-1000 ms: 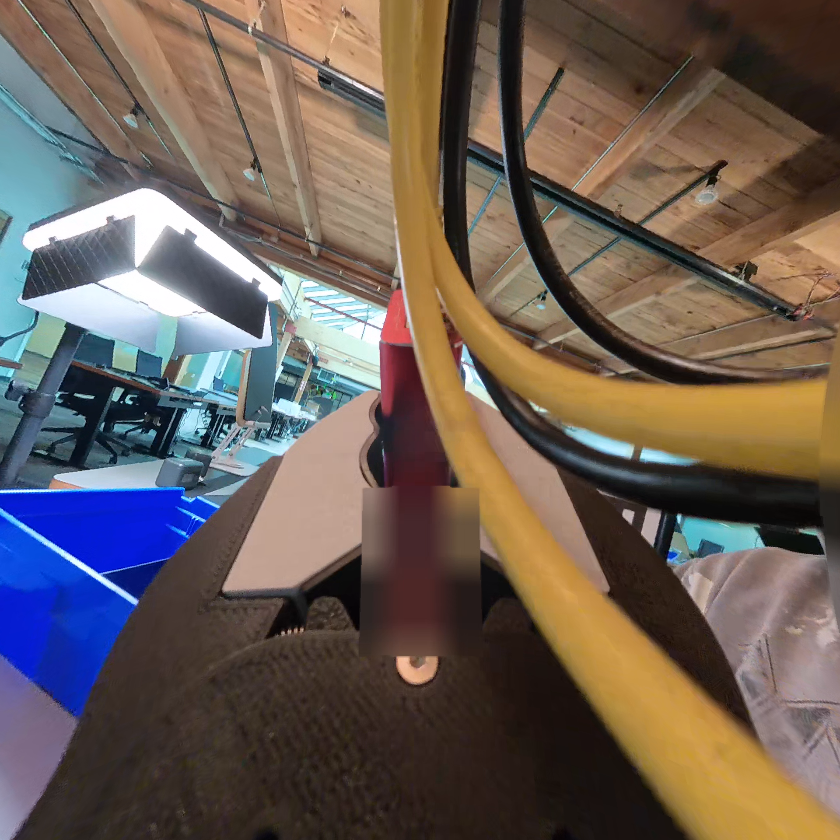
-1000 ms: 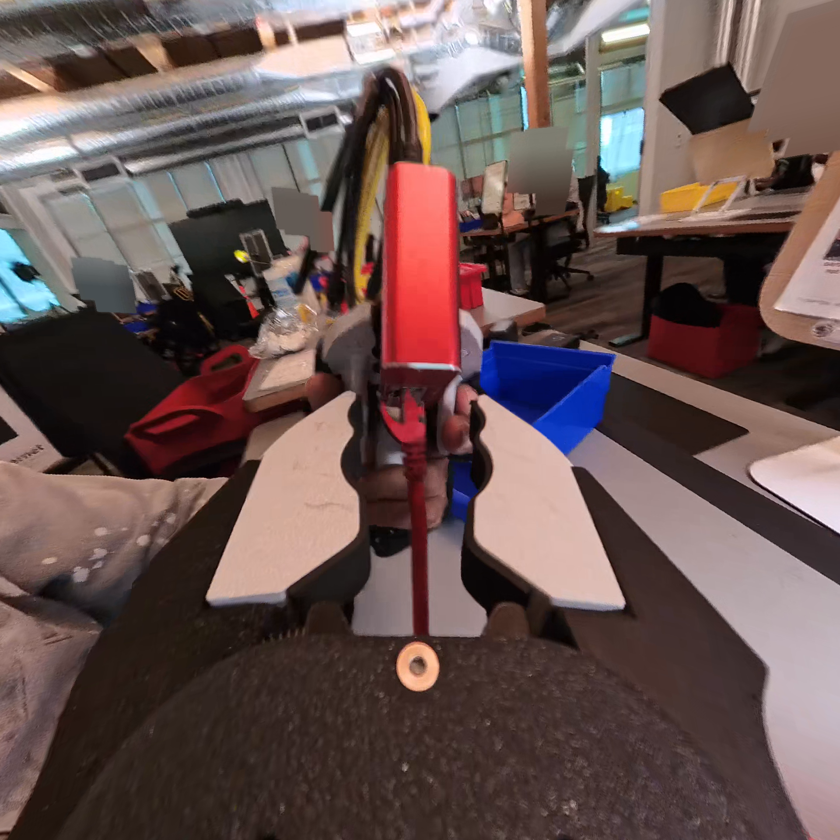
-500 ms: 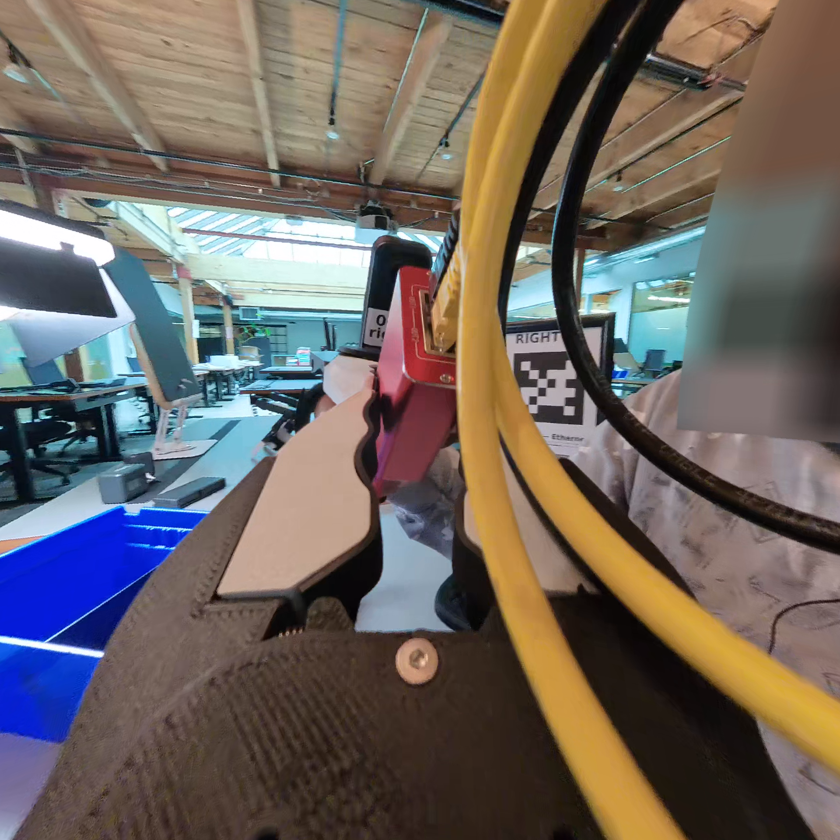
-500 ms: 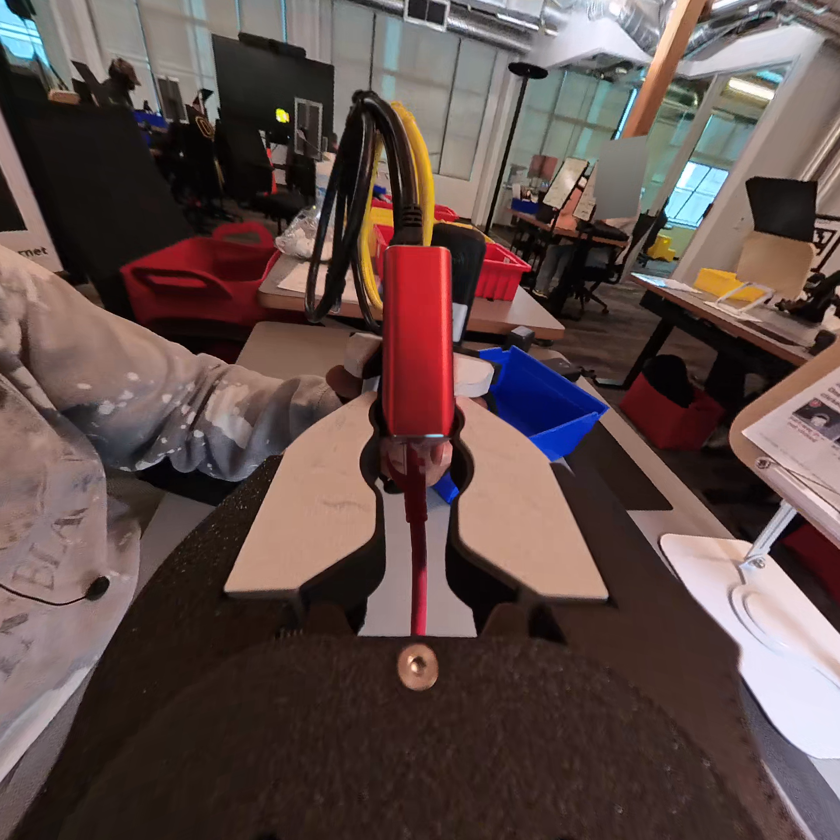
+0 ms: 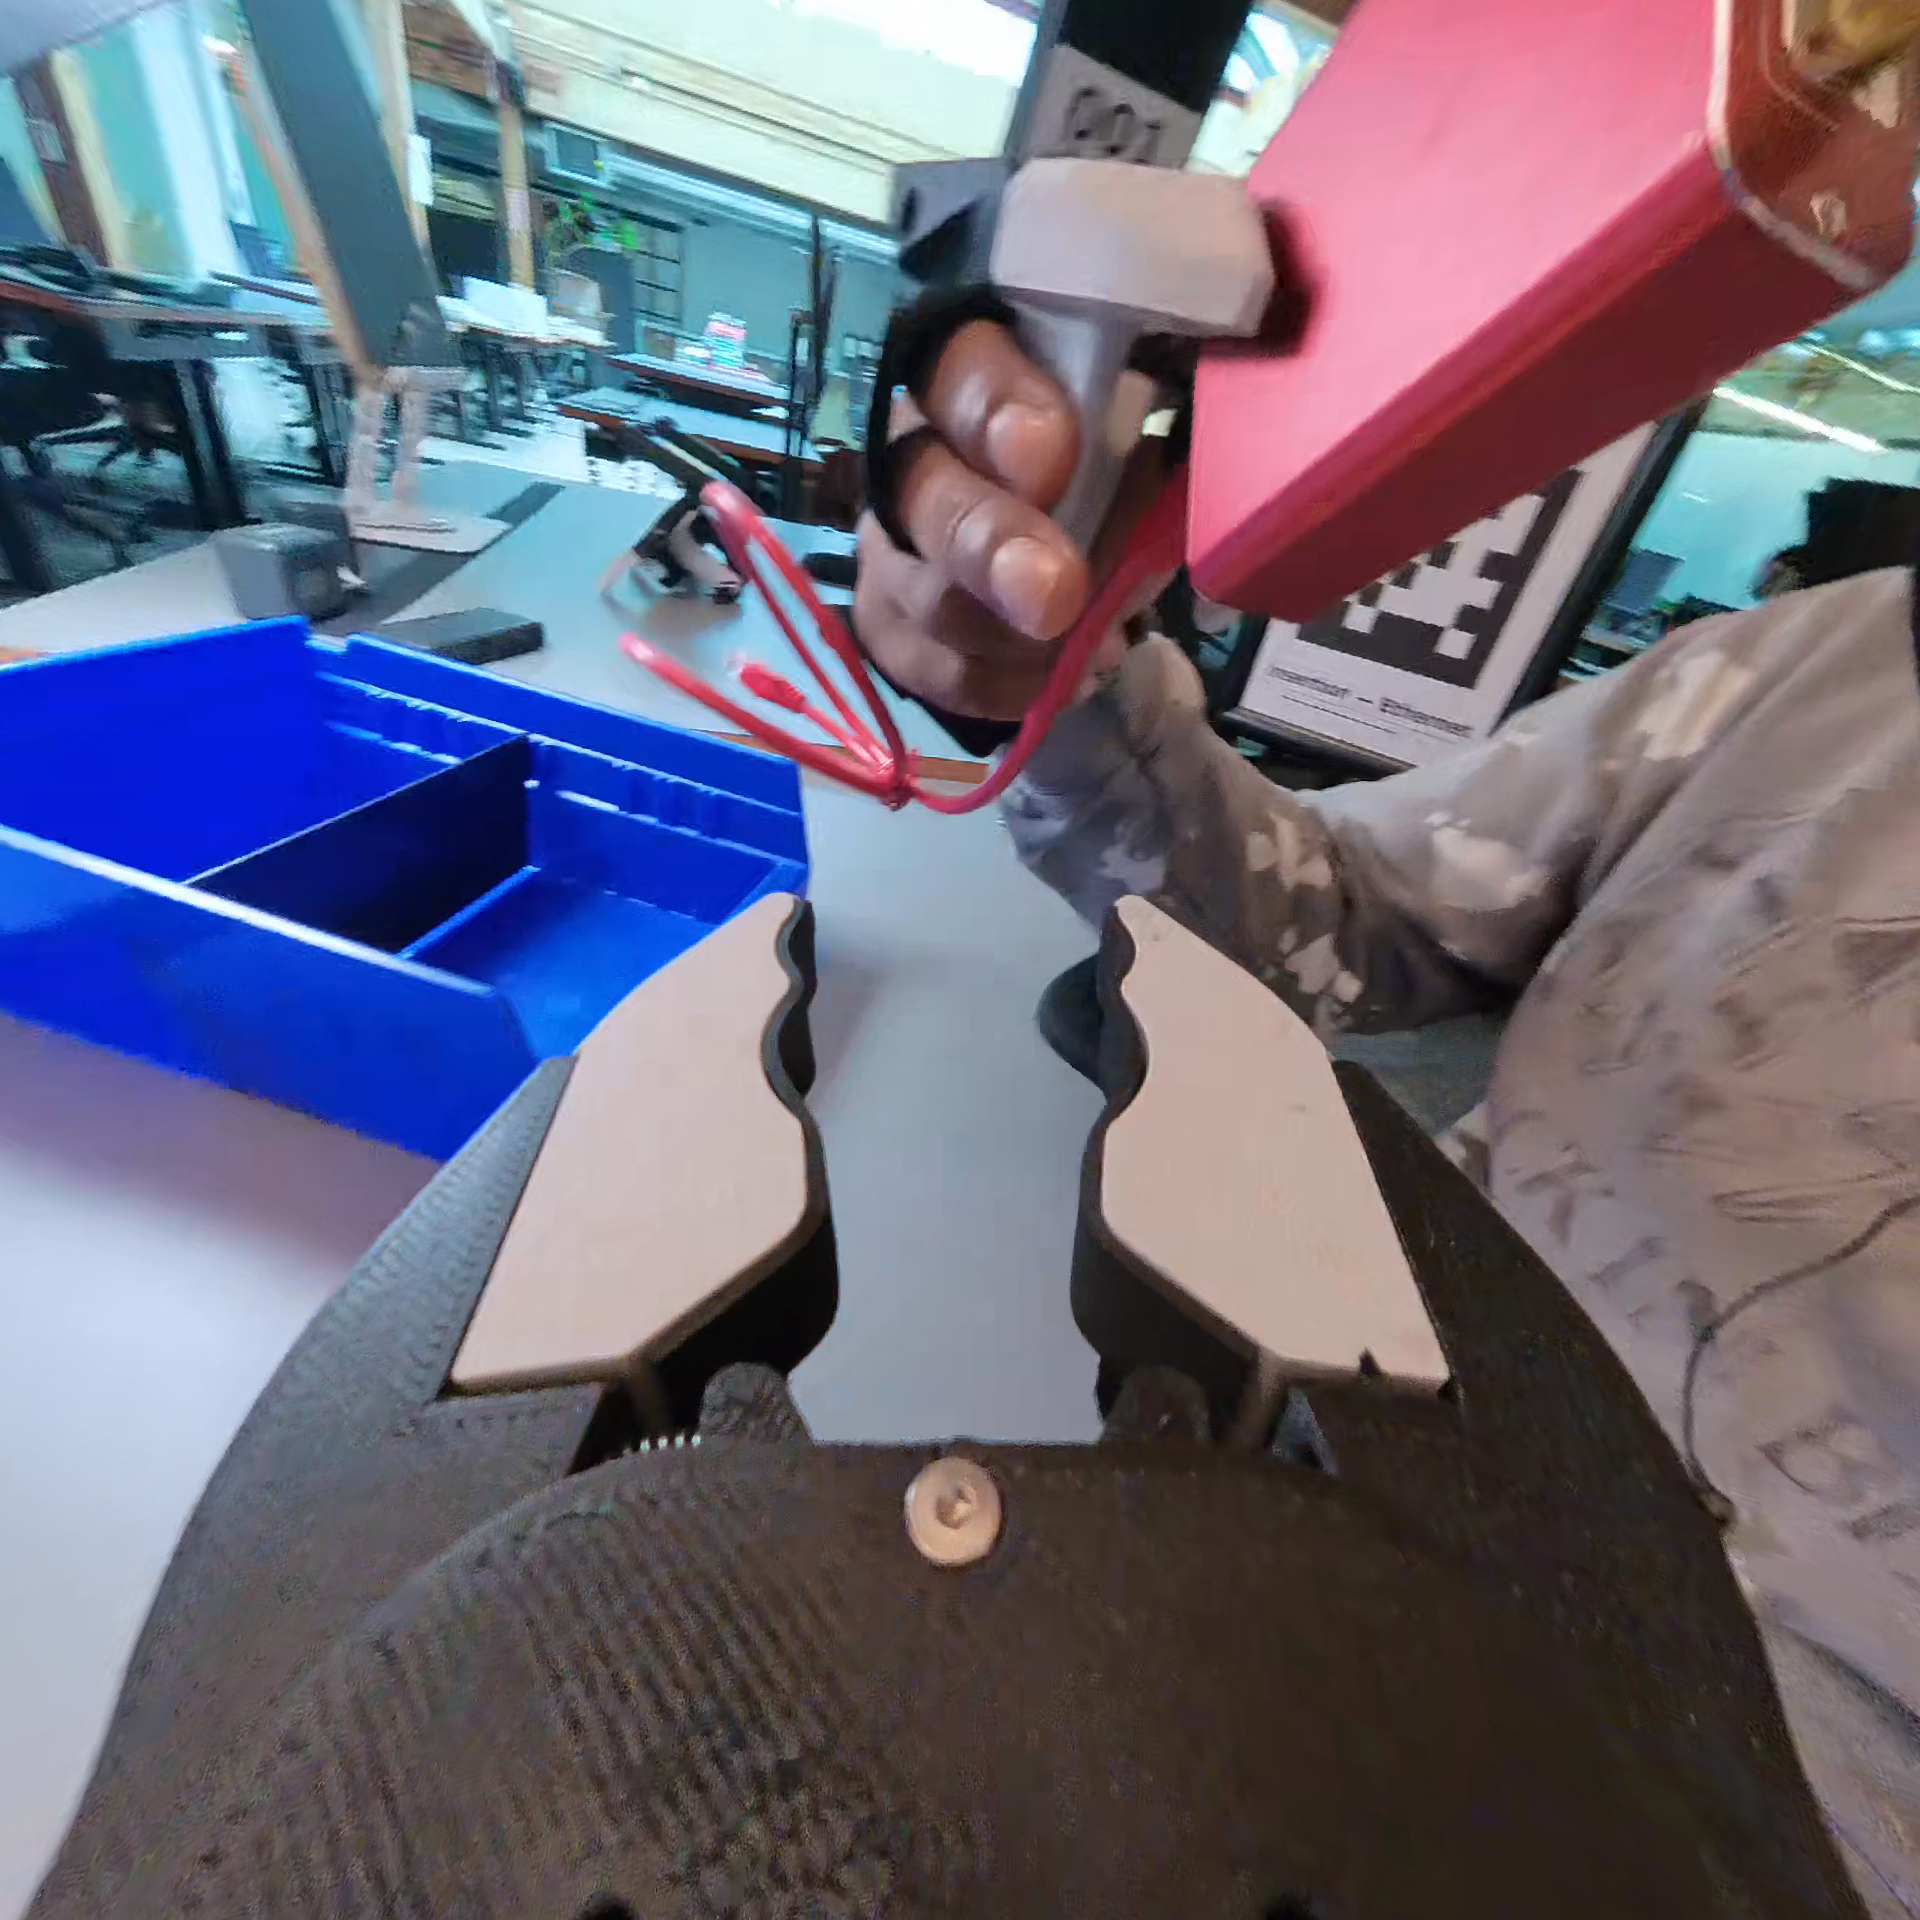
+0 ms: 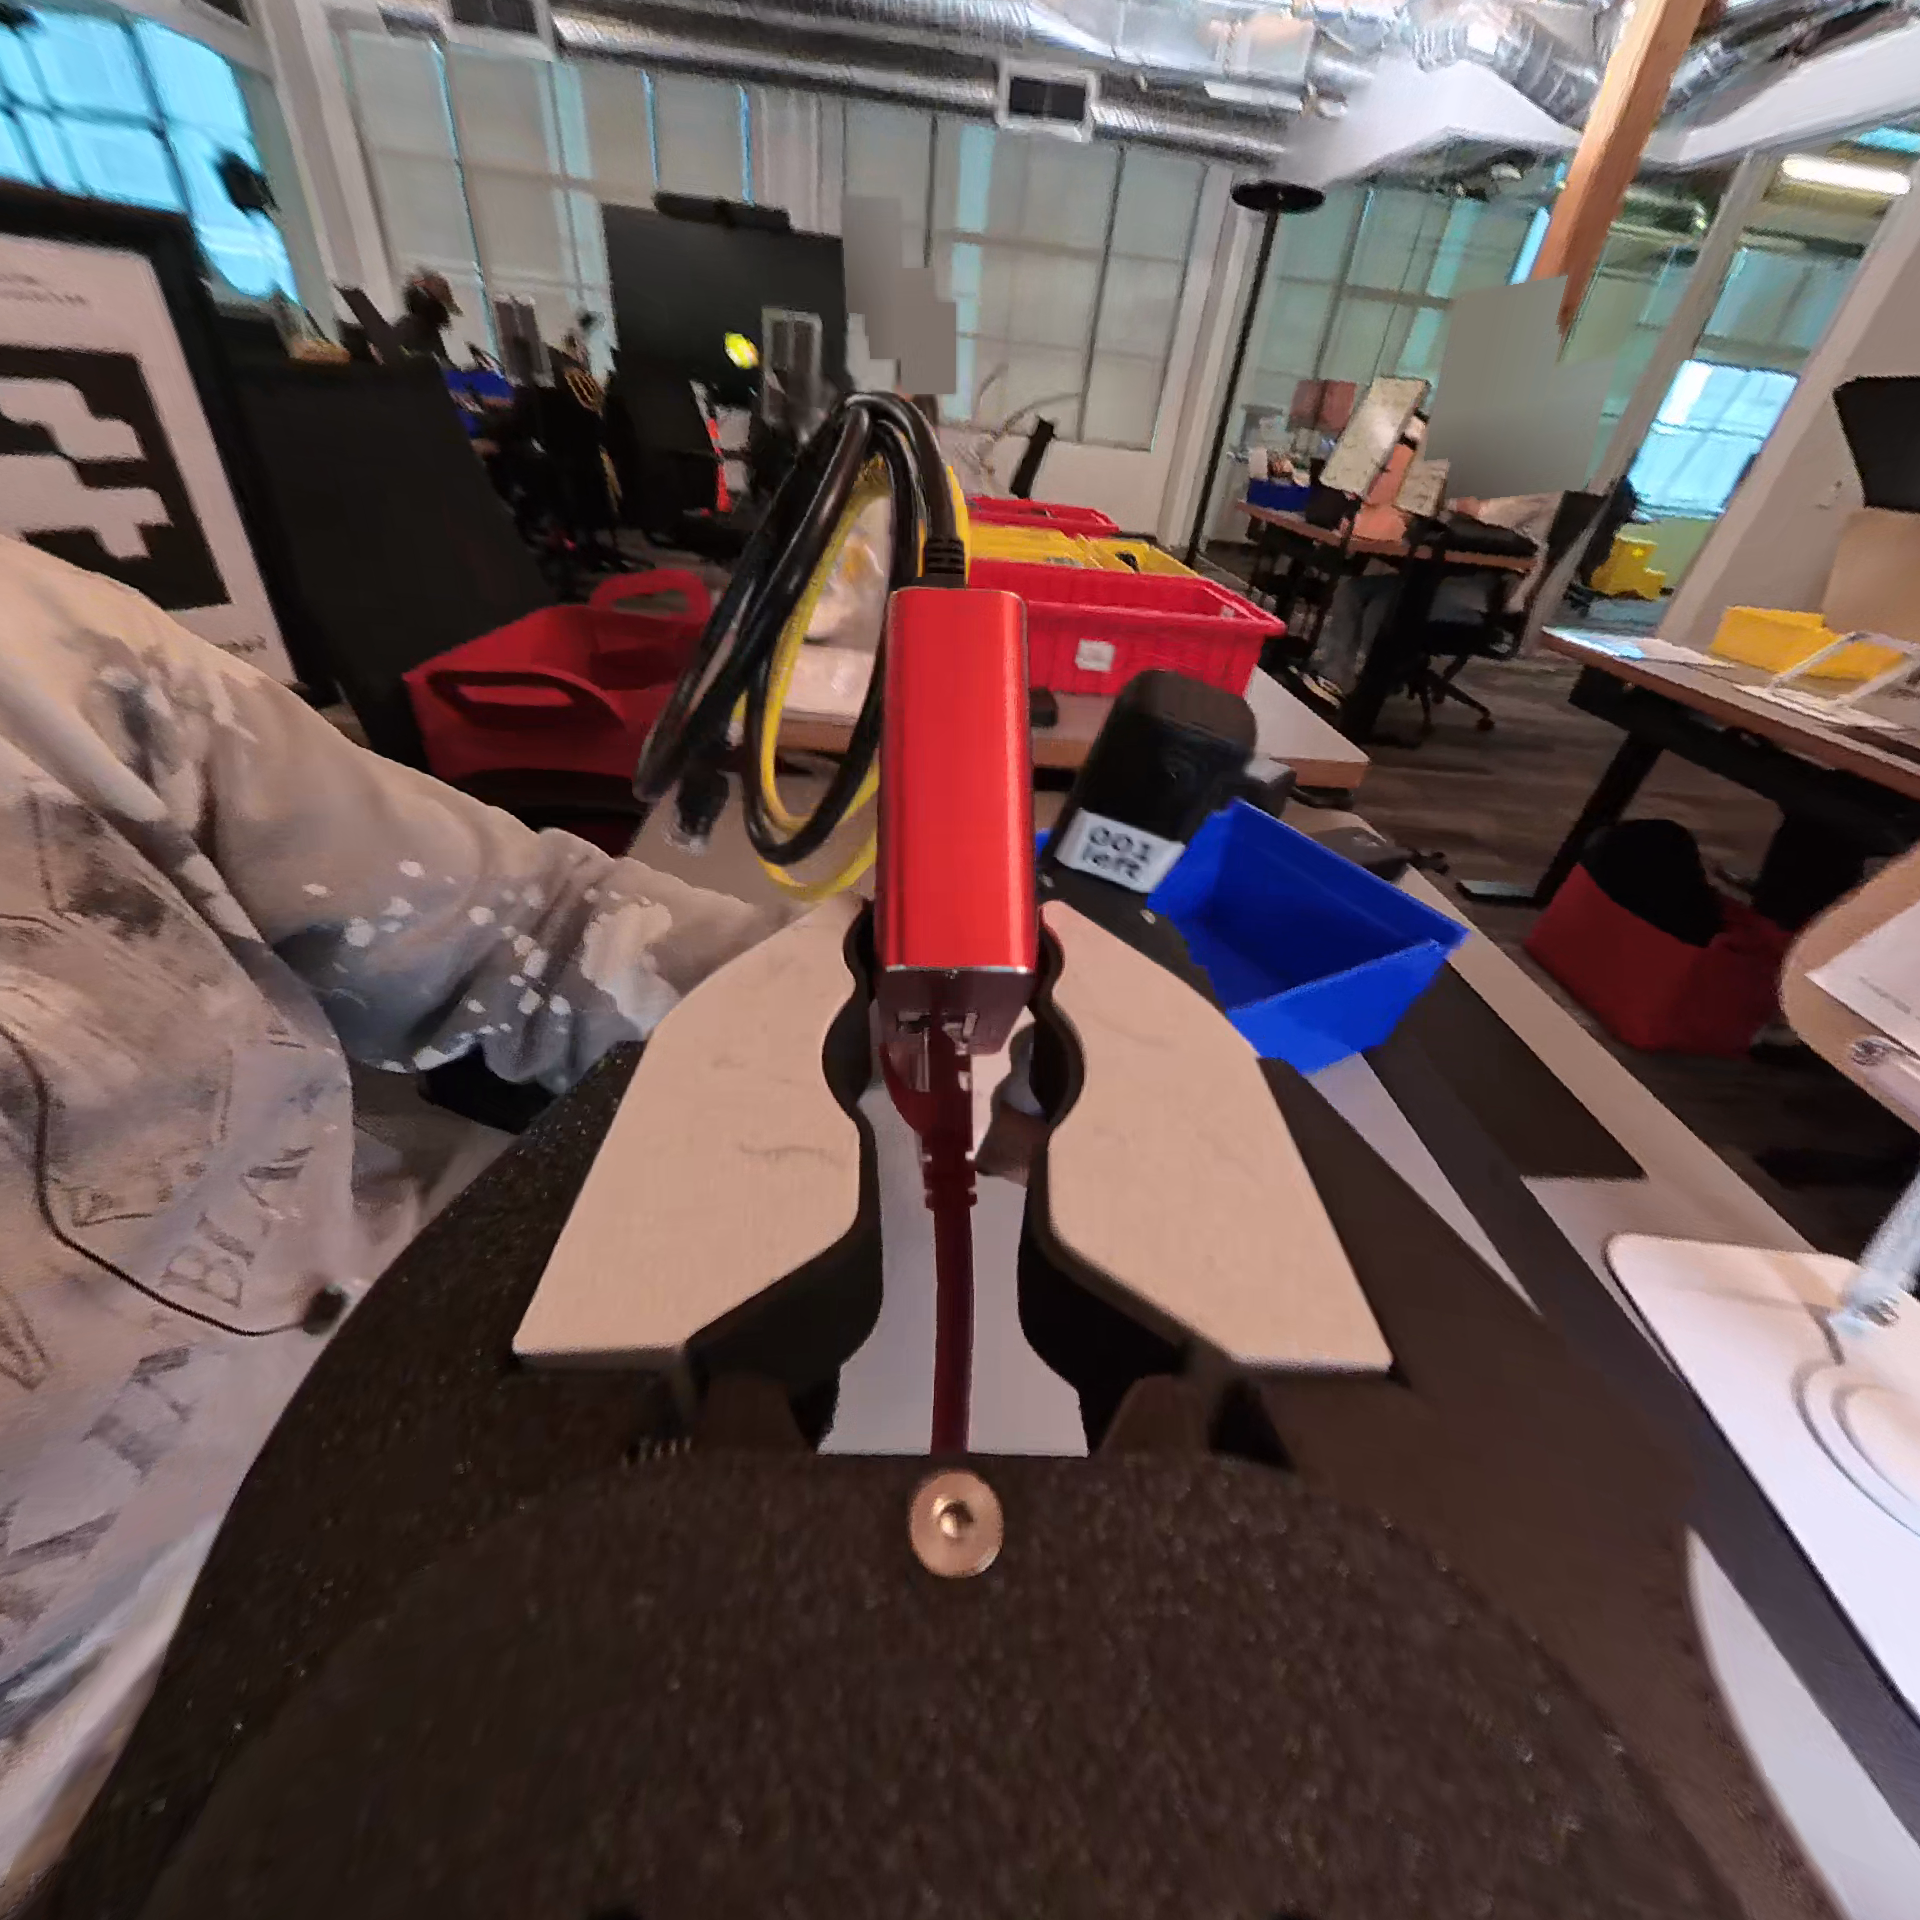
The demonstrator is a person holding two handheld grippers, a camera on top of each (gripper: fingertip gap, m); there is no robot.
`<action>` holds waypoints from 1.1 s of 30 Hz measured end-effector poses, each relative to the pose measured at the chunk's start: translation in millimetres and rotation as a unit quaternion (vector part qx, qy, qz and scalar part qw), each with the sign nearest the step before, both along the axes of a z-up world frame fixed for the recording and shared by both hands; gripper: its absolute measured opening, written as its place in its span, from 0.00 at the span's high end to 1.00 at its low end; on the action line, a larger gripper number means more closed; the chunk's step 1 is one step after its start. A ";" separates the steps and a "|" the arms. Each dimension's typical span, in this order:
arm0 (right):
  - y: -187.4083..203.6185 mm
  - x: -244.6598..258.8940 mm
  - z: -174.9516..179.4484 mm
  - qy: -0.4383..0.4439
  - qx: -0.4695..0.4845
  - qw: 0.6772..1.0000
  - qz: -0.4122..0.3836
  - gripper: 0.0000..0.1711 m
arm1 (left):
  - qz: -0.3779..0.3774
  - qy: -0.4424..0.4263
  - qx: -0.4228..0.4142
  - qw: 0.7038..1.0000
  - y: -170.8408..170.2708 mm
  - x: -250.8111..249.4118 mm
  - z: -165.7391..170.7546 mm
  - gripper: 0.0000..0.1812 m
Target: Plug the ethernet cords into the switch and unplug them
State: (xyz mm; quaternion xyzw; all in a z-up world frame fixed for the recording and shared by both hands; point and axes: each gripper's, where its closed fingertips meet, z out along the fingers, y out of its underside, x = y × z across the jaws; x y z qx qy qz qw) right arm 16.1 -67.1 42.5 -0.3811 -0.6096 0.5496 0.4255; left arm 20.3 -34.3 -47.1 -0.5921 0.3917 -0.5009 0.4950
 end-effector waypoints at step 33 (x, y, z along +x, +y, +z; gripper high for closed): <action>22.2 14.2 -74.6 -0.241 0.089 0.965 -0.060 0.85 | 0.035 0.024 0.103 0.994 -14.8 15.3 31.8 0.84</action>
